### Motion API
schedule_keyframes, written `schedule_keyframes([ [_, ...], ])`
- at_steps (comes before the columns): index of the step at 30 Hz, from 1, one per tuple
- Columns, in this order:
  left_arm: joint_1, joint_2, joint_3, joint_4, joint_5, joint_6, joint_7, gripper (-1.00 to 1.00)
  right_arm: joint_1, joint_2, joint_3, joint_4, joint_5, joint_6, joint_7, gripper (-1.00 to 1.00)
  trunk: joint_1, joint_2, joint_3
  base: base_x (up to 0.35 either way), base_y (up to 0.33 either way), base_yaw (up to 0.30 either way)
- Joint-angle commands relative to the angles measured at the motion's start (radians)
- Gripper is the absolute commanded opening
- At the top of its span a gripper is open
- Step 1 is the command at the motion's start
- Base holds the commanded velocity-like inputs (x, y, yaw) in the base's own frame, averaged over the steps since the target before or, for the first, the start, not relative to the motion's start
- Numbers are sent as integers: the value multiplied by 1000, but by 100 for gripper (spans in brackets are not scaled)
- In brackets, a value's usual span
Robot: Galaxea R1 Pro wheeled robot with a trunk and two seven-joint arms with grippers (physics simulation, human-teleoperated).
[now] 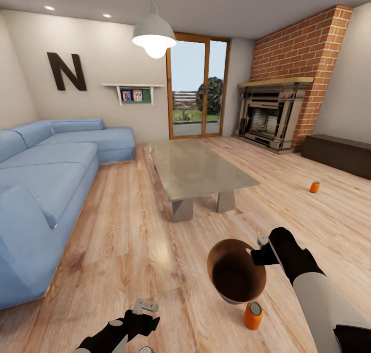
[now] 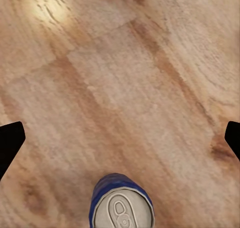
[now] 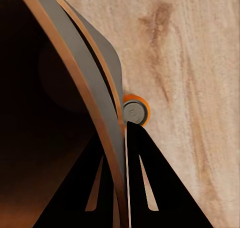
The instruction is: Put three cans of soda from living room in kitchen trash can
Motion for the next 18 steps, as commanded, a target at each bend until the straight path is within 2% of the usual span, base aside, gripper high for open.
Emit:
schedule_keyframes([
  [1,0,0,0,0,0,0,0,100,0,0,-1,0,-22,4,5,-100,0,0,0,0,0,0],
  [3,0,0,0,0,1,1,0,100,0,1,-1,0,-22,4,5,-100,0,0,0,0,0,0],
  [14,0,-1,1,2,0,4,0,100,0,3,-1,0,-22,4,5,-100,5,-3,-42,0,0,0],
  [18,0,0,1,2,0,2,0,100,0,5,-1,0,-22,4,4,-100,5,-3,-42,0,0,0],
])
